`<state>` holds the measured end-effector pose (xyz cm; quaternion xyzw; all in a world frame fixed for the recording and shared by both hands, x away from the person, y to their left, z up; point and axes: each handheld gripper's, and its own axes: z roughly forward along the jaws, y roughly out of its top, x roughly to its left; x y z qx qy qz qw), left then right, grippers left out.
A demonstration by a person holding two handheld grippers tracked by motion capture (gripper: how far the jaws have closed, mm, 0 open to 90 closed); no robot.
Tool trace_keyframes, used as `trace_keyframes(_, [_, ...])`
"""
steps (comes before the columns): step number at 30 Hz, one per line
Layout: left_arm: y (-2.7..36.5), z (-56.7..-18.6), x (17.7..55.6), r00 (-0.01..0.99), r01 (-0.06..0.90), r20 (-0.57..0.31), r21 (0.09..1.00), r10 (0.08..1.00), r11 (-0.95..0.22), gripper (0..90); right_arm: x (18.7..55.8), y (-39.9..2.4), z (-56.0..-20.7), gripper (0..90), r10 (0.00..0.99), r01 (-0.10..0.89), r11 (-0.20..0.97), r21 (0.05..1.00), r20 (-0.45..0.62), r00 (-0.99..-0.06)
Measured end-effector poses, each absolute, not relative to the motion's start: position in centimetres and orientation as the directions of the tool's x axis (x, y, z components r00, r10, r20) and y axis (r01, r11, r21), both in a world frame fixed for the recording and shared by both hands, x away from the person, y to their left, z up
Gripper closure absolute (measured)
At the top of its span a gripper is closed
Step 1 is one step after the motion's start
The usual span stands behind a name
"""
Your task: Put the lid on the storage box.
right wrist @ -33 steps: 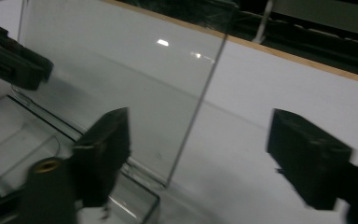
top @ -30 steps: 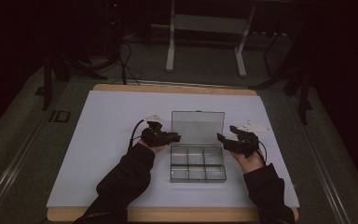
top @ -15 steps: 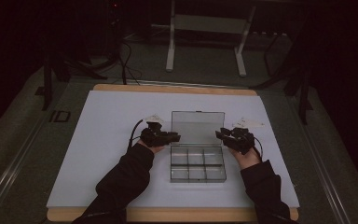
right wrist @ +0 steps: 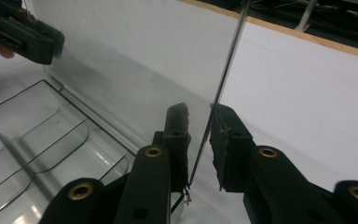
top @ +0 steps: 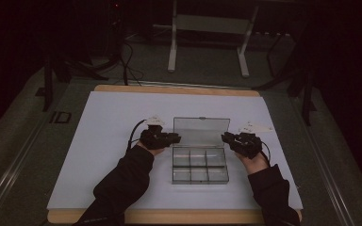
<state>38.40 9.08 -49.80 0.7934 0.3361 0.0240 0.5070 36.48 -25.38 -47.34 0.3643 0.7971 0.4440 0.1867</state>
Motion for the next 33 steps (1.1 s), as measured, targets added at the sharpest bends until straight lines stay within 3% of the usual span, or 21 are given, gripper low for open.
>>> trace_keyframes(33, [10.4, -49.4, 34.4, 0.806, 0.448, -0.216, 0.832, 0.552, -0.329, 76.1, 33.4, -27.0, -48.0, 81.1, 0.662, 0.357, 0.401, 0.843, 0.003, -0.75])
